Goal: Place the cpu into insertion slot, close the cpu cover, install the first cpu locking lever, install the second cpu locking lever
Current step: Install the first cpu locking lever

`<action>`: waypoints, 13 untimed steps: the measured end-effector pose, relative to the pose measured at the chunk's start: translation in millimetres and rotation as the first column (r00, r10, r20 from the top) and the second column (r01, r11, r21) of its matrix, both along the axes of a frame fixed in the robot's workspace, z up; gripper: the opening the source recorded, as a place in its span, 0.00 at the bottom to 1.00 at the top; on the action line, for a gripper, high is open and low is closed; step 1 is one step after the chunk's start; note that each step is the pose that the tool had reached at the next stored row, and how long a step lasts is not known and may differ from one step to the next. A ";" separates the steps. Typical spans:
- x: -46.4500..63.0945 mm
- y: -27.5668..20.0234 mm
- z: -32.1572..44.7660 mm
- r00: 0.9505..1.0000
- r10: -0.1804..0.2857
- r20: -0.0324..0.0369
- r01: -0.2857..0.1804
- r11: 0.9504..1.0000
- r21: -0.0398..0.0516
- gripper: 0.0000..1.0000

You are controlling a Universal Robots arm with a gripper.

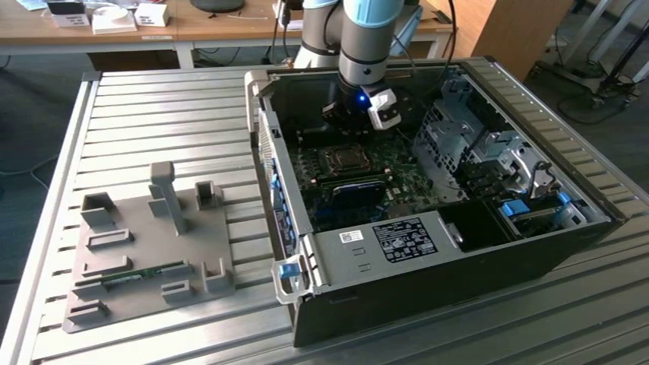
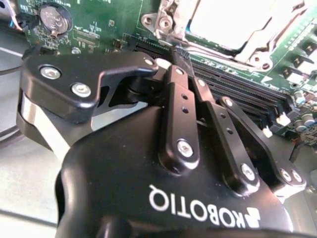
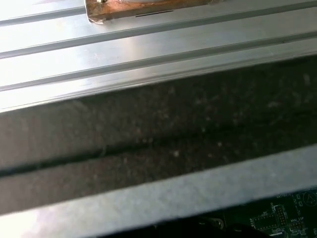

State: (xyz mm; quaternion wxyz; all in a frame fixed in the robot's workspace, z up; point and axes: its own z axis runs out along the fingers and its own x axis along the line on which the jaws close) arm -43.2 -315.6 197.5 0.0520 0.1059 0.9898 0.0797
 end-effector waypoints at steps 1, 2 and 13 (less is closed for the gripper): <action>-0.1 -0.1 -0.2 1.000 0.000 0.002 0.000 1.000 -0.002 0.11; -0.4 -0.1 -0.4 1.000 0.000 0.004 0.000 1.000 -0.002 0.11; -4.3 0.0 -2.2 1.000 0.000 0.017 0.000 1.000 -0.001 0.11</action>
